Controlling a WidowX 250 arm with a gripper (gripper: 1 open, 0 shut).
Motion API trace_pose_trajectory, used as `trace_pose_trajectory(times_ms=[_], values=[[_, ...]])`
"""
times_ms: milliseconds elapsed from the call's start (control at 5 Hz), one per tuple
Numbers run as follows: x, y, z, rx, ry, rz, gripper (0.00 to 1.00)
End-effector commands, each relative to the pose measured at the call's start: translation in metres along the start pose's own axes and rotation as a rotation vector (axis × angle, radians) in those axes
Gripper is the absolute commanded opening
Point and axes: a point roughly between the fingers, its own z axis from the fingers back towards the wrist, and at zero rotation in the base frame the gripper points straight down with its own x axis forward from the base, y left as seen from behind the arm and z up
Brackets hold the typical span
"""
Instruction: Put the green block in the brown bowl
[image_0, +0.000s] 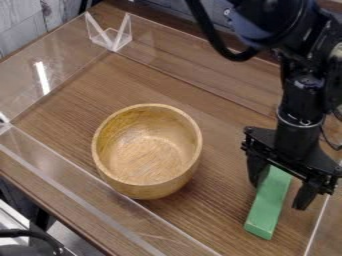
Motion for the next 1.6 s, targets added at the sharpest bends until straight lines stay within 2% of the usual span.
trace_pose_trajectory(times_ms=[0,400,1200,1400], values=[[0.011,-0.002,0.017,-0.021,-0.055,0.003,1.00],[0.013,-0.003,0.020,-0.032,-0.058,0.000,1.00],[0.010,0.003,-0.007,-0.036,-0.061,0.016,1.00],[0.009,0.003,-0.008,-0.039,-0.064,0.023,0.00]])
